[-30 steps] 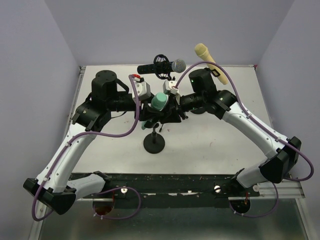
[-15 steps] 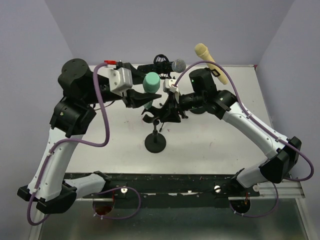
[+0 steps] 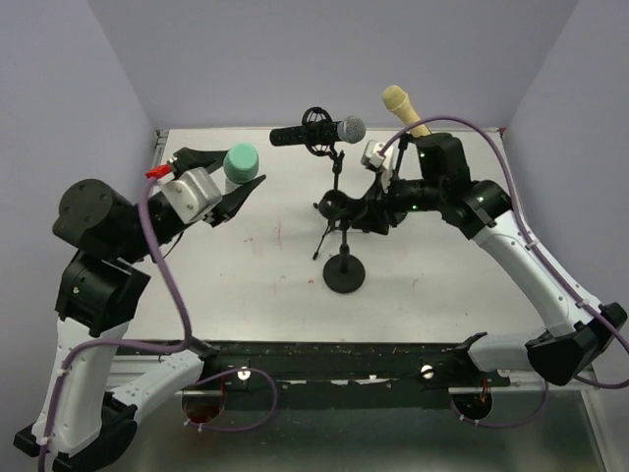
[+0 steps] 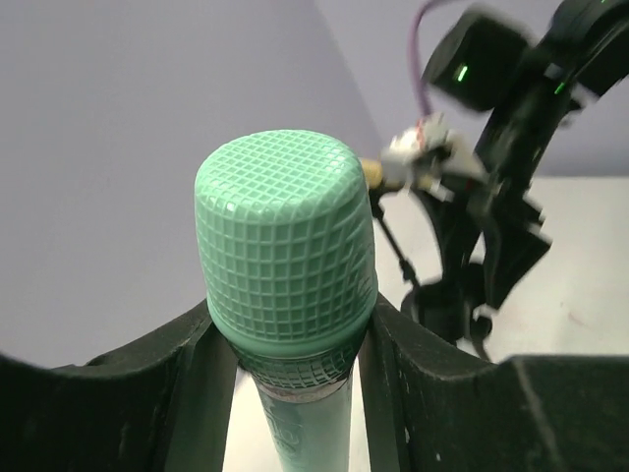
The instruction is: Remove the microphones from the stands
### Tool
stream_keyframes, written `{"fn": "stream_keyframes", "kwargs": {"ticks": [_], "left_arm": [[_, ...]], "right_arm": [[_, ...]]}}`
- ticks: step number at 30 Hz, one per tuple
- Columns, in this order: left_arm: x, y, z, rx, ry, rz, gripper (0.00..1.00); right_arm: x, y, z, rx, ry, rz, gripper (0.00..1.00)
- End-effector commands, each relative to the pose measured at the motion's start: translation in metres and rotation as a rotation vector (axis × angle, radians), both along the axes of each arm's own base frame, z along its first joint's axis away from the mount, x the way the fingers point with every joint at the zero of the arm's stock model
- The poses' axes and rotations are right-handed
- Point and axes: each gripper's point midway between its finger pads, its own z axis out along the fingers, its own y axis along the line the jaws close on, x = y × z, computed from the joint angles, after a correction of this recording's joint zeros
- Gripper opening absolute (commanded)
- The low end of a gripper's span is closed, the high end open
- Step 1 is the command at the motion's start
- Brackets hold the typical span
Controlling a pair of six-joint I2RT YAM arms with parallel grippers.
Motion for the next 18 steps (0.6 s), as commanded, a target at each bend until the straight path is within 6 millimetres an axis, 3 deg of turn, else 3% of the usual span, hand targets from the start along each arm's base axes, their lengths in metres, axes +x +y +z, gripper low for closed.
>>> {"fn": "stream_keyframes", "kwargs": {"ticks": [1, 4, 6, 9, 14, 18], "left_arm": [[0.056, 0.03, -0.079, 0.037, 0.227, 0.286, 0.0], [0.074, 0.05, -0.128, -0.035, 0.432, 0.431, 0.0], [0.084, 0.064, -0.172, -0.078, 0.601, 0.518, 0.0], [0.093, 0.082, -0.231, -0.062, 0.759, 0.636, 0.0], [0.107, 0.095, -0.297, 0.175, 0.871, 0.706, 0.0], [0.111, 0.114, -0.335, 0.208, 0.971, 0.766, 0.0]], "right_arm": [[0.02, -0.037, 0.02, 0.011, -0.063, -0.153, 0.25], [0.02, -0.049, 0.012, -0.003, -0.063, -0.197, 0.25], [0.02, -0.054, 0.002, -0.008, -0.043, -0.221, 0.27], [0.019, -0.058, -0.005, -0.004, -0.021, -0.268, 0.36], [0.027, -0.071, -0.005, -0.019, -0.012, -0.378, 0.75], [0.02, -0.071, 0.004, -0.021, 0.007, -0.359, 0.93]]}}
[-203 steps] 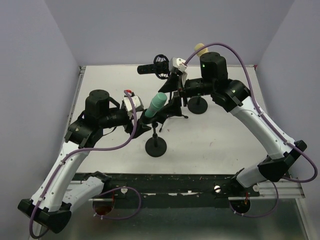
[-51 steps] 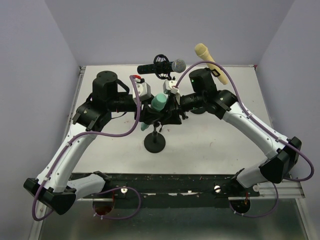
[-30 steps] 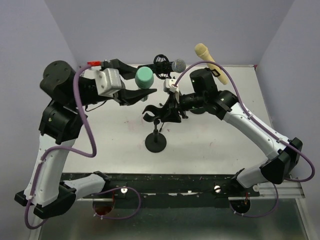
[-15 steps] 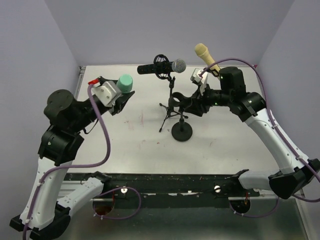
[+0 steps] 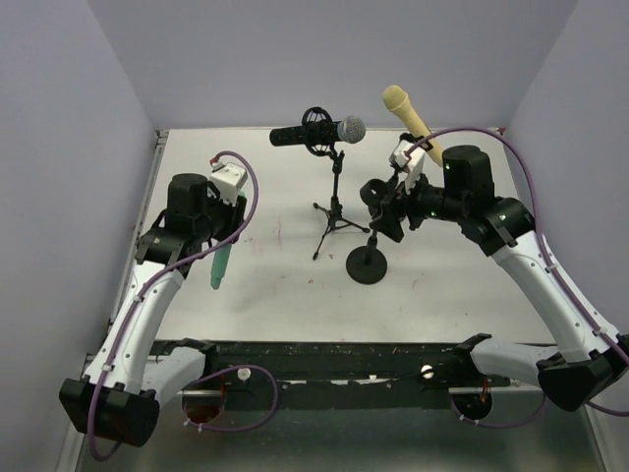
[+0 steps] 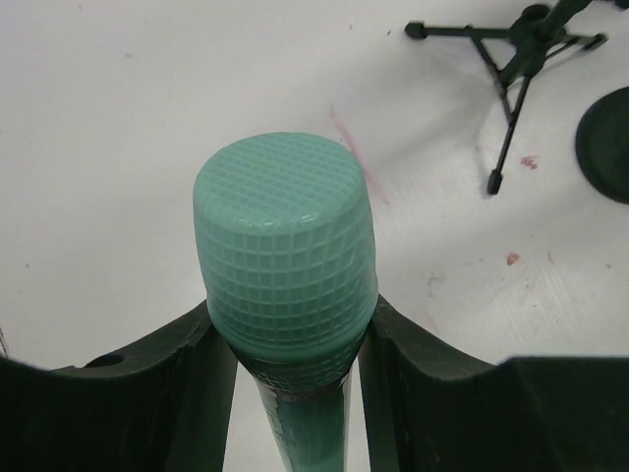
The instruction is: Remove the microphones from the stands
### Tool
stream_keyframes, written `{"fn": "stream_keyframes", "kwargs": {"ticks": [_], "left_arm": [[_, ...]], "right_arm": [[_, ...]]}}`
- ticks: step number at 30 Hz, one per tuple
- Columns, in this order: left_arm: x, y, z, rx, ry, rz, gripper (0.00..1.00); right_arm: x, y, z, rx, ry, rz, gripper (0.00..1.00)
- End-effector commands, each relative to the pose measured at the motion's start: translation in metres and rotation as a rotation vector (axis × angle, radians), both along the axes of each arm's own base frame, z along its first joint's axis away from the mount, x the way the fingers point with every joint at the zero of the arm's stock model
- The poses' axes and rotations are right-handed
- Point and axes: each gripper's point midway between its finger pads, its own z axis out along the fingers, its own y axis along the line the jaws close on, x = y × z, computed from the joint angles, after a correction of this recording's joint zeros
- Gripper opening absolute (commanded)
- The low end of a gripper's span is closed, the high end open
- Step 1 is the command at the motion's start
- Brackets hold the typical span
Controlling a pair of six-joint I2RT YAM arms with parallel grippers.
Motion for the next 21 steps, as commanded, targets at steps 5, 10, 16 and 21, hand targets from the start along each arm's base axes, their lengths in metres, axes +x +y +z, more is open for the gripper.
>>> {"fn": "stream_keyframes", "kwargs": {"ticks": [5, 10, 16, 21], "left_arm": [[-0.001, 0.057, -0.081, 0.123, 0.273, 0.19, 0.0], [0.001, 0.086, -0.122, 0.128, 0.477, 0.306, 0.0], [0.008, 0.122, -0.161, 0.129, 0.586, 0.411, 0.0], [0.003, 0.124, -0.192, 0.133, 0.683, 0.408, 0.21]], "right_arm": [[-0.013, -0.002, 0.033, 0.036, 0.032, -0.009, 1.0], [-0.015, -0.005, 0.077, 0.066, -0.039, -0.019, 1.0], [-0.015, -0.009, 0.094, 0.064, -0.084, -0.024, 1.0], [-0.013, -0.006, 0.092, 0.062, -0.076, -0.013, 1.0]]}}
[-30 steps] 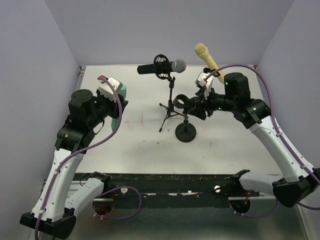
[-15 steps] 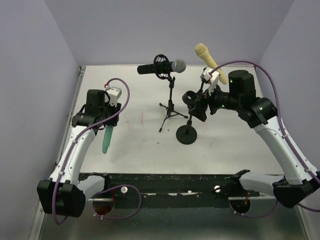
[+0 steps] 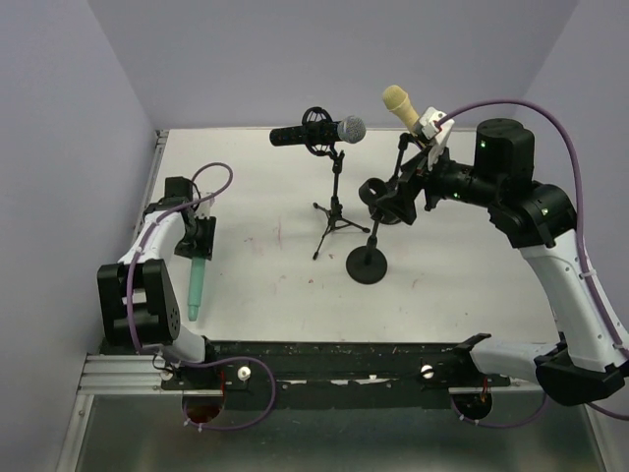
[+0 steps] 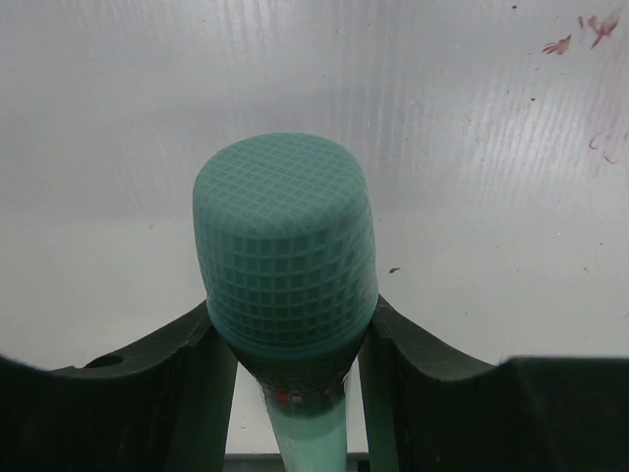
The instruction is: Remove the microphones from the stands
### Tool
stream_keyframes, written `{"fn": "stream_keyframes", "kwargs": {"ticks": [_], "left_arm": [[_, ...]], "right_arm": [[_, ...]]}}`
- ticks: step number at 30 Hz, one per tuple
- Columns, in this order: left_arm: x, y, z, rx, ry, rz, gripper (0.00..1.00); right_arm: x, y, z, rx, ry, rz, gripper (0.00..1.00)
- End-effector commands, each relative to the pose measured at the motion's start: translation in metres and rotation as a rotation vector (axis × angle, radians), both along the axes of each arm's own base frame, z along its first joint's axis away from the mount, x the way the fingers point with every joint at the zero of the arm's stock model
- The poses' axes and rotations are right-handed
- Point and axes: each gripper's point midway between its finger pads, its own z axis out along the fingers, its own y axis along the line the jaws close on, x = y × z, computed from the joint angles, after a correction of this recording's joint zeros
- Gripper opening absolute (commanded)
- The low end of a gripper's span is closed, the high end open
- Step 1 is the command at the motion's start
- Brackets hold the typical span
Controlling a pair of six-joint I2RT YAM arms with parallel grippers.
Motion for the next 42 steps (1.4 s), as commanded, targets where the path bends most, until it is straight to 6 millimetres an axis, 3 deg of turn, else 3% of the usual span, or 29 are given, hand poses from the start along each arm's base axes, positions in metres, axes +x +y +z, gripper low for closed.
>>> {"fn": "stream_keyframes", "kwargs": {"ticks": [1, 3, 5, 8, 13, 18, 22, 29, 33, 38, 42], "left_arm": [[0.0, 0.008, -0.02, 0.03, 0.051, 0.013, 0.31], [-0.002, 0.011, -0.027, 0.044, 0.063, 0.014, 0.5], [-0.003, 0.011, -0.03, 0.047, 0.07, 0.008, 0.6], [-0.004, 0.012, -0.03, 0.04, 0.062, 0.017, 0.99], [-0.008, 0.01, -0.029, 0.03, 0.056, 0.013, 0.99], [-0.008, 0.004, -0.01, 0.009, -0.006, -0.003, 0.99], [-0.009, 0.001, 0.004, -0.003, -0.049, -0.003, 0.99], [-0.001, -0.006, 0.032, -0.028, -0.188, -0.018, 0.99], [0.0, -0.011, 0.045, -0.053, -0.223, -0.001, 0.99], [0.0, -0.024, 0.058, -0.115, -0.269, -0.021, 0.99], [-0.001, -0.032, 0.066, -0.154, -0.302, -0.043, 0.96]], "right_arm": [[0.0, -0.001, -0.005, -0.024, 0.033, 0.0, 1.0], [0.002, 0.0, -0.003, -0.028, 0.028, -0.001, 1.0], [0.004, -0.002, 0.0, -0.035, 0.021, -0.01, 1.0], [0.004, -0.002, 0.002, -0.036, 0.015, -0.009, 1.0], [0.003, -0.002, 0.001, -0.036, 0.023, -0.003, 1.0], [-0.001, -0.001, -0.003, -0.05, 0.031, 0.019, 1.0], [-0.012, 0.002, -0.025, -0.107, 0.044, 0.113, 1.0], [0.012, 0.006, -0.035, -0.126, 0.031, 0.075, 0.98], [0.029, 0.005, -0.05, -0.172, 0.052, 0.044, 0.94], [0.033, 0.003, -0.065, -0.199, 0.079, 0.024, 0.88], [0.031, 0.0, -0.079, -0.227, 0.116, 0.016, 0.72]]}}
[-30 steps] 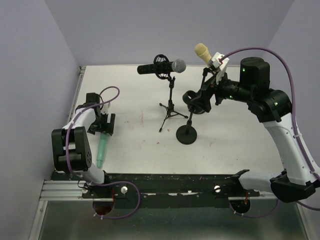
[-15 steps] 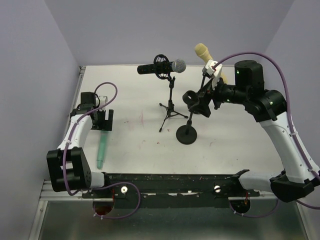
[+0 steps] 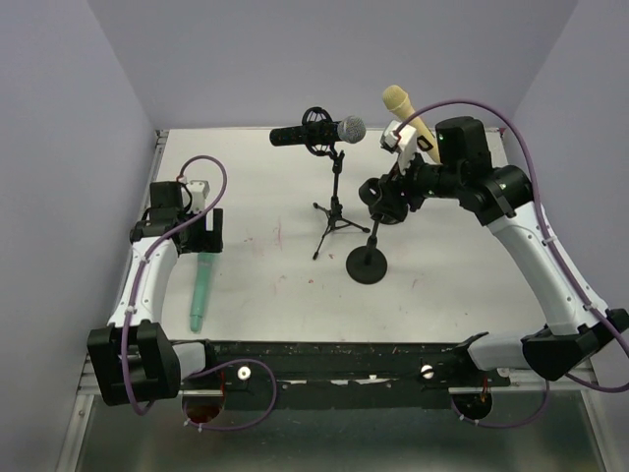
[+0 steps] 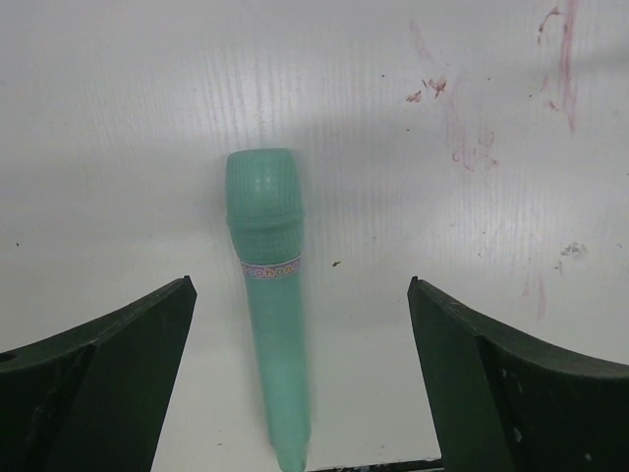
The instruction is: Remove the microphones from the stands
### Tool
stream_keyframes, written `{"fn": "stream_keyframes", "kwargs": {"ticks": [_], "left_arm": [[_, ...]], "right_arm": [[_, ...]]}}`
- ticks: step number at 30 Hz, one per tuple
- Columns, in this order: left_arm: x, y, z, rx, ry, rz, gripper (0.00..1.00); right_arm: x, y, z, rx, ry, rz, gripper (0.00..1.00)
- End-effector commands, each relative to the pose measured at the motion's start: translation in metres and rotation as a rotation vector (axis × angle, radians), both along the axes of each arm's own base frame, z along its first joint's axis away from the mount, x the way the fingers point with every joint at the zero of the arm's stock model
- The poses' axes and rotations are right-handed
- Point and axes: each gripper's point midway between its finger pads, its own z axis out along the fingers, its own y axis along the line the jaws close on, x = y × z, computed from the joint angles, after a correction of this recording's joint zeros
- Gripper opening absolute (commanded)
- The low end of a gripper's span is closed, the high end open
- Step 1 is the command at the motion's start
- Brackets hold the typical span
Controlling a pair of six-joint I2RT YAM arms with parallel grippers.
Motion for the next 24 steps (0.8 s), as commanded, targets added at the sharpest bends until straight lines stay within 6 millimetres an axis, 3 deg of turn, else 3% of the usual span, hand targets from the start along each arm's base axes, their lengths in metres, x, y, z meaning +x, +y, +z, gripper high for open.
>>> {"fn": "stream_keyframes", "kwargs": {"ticks": [1, 5, 8, 14, 24], "left_arm": [[-0.001, -0.017, 0.017, -0.084, -0.067, -0.036, 0.96], [0.001, -0.032, 0.038, -0.164, -0.13, -0.058, 0.97], [0.004, -0.047, 0.066, -0.235, -0.188, -0.082, 0.99], [0.011, -0.059, 0.104, -0.292, -0.277, -0.115, 0.99], [0.023, -0.068, 0.121, -0.369, -0.301, -0.108, 0.99]], "right_arm": [[0.001, -0.007, -0.011, -0.037, 0.009, -0.025, 0.68], [-0.004, -0.011, -0.015, -0.039, 0.024, -0.042, 0.55], [-0.003, -0.02, -0.009, -0.056, 0.012, -0.091, 0.45], [0.001, -0.067, -0.011, -0.194, -0.034, -0.287, 0.38], [0.011, -0.134, 0.0, -0.263, -0.086, -0.551, 0.32]]}}
